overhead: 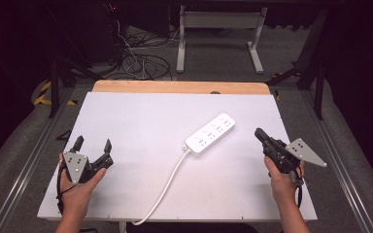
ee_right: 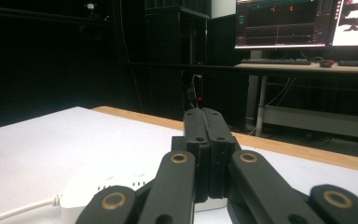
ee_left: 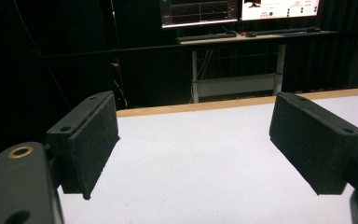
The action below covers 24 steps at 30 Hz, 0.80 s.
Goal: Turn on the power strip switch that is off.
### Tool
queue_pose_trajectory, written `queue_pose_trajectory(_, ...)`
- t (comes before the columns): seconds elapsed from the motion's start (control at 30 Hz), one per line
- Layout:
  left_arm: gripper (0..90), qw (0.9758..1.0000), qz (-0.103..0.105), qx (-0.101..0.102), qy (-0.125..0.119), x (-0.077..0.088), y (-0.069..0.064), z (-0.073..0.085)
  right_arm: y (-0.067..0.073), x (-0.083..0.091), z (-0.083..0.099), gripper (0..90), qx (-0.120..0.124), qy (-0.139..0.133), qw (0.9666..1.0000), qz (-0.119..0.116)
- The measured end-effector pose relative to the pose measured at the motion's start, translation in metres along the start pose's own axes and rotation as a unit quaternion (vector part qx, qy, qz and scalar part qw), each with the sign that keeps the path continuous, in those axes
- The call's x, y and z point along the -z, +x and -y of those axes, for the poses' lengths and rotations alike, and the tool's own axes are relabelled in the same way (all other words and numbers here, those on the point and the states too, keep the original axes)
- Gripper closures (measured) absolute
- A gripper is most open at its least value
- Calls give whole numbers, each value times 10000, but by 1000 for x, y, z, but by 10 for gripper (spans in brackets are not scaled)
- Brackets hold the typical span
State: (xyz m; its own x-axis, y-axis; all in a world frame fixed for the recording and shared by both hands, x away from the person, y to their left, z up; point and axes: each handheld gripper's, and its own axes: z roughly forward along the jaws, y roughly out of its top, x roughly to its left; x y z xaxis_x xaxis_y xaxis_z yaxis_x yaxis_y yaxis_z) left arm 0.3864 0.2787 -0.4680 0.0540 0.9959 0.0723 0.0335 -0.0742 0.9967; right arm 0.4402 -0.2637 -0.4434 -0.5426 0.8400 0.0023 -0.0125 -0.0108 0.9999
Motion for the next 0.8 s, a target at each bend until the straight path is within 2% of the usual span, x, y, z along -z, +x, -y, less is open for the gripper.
queue_pose_trajectory(0.2, 164, 10000, 19, -3, -8, -1, -2, 0, 0, -1, 0, 890, 23, -16, 10000, 13)
queue_pose_trajectory(0.47, 164, 10000, 16, 3, -1, -1, -1, 0, 1, -1, 2, 777, 20, -44, 9999, 114)
queue_pose_trajectory(0.57, 165, 10000, 12, 4, -4, -1, -1, 0, 1, -2, 3, 677, 20, -50, 9998, 216)
queue_pose_trajectory(0.63, 165, 10000, 16, 2, -13, -1, -1, 0, 2, -3, 4, 571, 43, -48, 9995, 322)
queue_pose_trajectory(0.67, 164, 10000, 18, 3, -12, -1, -1, 0, 1, -4, 4, 484, -35, -57, 9991, 421)
queue_pose_trajectory(0.7, 164, 10000, 16, 1, -12, -1, -1, 0, 1, -4, 4, 484, -35, -57, 9991, 421)
queue_pose_trajectory(0.8, 164, 10000, 12, -3, -8, -1, -1, 0, 1, -5, 4, 337, -91, -105, 9985, 525)
